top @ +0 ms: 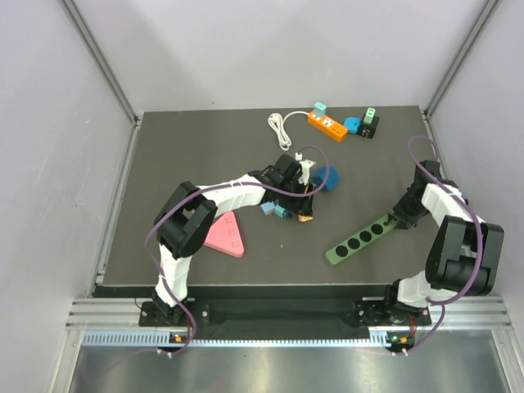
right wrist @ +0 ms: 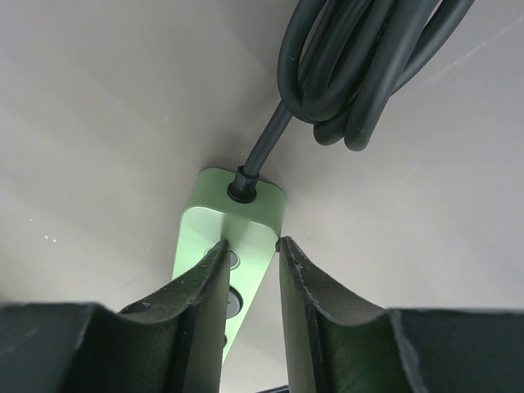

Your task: Pull the plug off the socket

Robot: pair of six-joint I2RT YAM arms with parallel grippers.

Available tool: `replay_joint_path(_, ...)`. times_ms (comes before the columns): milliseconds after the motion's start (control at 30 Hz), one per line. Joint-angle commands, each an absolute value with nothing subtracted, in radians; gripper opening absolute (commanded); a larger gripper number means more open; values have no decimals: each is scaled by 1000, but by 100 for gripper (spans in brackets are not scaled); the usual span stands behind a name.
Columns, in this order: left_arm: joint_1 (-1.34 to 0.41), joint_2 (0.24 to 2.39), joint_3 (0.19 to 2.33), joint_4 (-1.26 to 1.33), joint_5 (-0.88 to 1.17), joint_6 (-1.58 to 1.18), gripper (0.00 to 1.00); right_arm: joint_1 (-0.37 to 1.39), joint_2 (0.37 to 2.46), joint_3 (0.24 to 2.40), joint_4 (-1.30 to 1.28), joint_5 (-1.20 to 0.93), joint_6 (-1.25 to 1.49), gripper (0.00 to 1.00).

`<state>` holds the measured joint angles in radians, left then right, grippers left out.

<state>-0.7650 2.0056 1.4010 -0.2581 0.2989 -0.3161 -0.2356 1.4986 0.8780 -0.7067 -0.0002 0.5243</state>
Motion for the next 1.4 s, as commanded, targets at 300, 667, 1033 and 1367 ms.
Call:
replay_joint_path(300,-761,1688,1480,-411,236,-313,68,-189,1566,750,-557,72,514,30)
replay_joint_path(667,-761,1235,1214,-525,138,-376,68,-172,1398,710,-535,118,528,32)
replay_joint_path(1033,-759,969,1006,-440,166,-454,68,-77,1218,848,-692,313,563,36)
replay_joint_path(1367,-758,1149,1095,-240,179,-414,67,21,1177,1156,-778,396,563,50)
